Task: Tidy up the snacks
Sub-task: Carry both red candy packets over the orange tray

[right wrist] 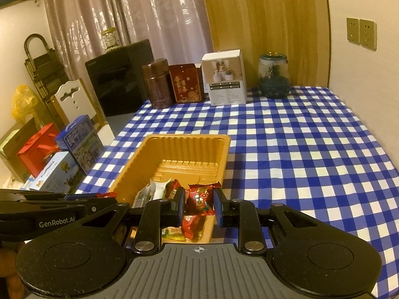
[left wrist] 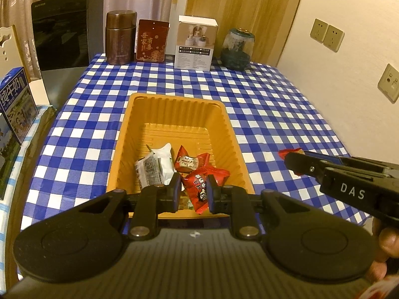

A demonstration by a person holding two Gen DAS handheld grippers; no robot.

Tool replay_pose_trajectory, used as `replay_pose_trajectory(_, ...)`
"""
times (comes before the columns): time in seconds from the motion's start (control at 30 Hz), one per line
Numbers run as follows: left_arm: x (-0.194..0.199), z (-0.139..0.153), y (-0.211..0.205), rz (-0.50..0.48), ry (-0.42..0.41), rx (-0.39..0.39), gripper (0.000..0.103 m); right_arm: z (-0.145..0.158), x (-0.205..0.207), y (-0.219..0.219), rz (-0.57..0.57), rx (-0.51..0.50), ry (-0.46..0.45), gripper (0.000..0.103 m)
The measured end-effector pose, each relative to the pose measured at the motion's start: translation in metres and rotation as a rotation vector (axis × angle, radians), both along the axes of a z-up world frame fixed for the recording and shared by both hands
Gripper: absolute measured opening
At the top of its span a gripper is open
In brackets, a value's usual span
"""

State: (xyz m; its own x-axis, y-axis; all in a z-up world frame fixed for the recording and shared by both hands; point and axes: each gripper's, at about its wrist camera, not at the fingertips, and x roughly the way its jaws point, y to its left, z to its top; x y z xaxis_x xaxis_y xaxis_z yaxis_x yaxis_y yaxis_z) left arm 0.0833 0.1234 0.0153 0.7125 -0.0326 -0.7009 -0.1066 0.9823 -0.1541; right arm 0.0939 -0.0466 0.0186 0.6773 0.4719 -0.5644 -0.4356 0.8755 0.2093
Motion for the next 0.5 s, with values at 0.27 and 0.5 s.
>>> replay_pose_trajectory(0.27, 0.003, 0.001, 0.0, -0.006, -0.002, 0.023, 0.018, -0.005, 0.003, 0.008, 0.007, 0.003, 0.01, 0.024)
replay_pose_trajectory(0.5, 0.007, -0.003, 0.005, -0.011, 0.007, 0.018, 0.018, -0.009, 0.009, 0.012, 0.013, 0.001, 0.018, 0.024)
